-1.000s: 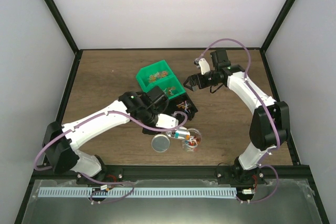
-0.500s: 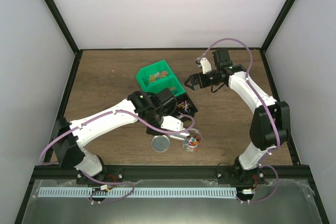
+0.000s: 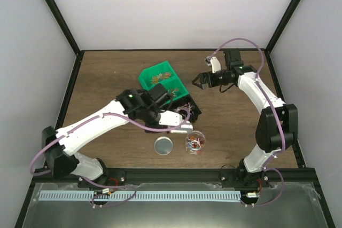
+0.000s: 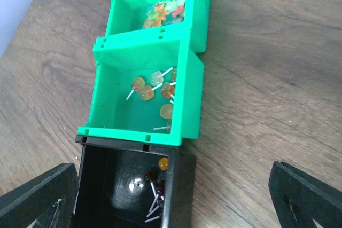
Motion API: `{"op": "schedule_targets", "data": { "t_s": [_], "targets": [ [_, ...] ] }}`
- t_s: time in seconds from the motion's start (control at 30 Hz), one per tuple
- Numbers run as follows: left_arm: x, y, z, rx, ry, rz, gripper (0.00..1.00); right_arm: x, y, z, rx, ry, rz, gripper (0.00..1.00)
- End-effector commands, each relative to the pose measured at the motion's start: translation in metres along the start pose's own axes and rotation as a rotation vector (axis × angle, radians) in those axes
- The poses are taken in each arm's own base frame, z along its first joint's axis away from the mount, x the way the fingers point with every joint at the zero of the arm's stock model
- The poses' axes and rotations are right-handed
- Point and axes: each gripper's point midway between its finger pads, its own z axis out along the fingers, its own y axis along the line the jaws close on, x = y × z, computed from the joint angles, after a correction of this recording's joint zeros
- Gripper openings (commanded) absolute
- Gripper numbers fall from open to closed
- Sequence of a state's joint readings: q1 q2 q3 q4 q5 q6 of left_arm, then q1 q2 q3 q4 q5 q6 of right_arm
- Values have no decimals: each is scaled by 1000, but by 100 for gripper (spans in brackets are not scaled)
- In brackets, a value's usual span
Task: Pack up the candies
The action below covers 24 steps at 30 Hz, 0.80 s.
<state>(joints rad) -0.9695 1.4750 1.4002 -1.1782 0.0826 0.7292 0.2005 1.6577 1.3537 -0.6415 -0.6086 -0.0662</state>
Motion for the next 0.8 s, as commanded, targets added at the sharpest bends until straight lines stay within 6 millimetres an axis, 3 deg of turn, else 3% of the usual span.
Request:
{"op": "schedule_targets", "data": {
  "t_s": [0.0, 0.2, 0.37, 0.6, 0.77],
  "targets": [
    [-8, 28, -39, -115, -156, -137, 4, -27, 0, -33, -7, -116, -30, 100],
    [21, 88, -84, -286, -324, -399, 4, -50, -8, -61, 35, -222, -48, 100],
    [66, 113, -97, -462, -377, -574, 4, -65, -1, -87, 102, -318, -113, 100],
    [145, 120, -67, -499, -366, -827, 4, -85, 20, -130, 161, -479, -203, 100],
    [201, 123, -25, -474, -300, -947, 4, -80, 25, -136, 147, -516, -140, 100]
  ]
}}
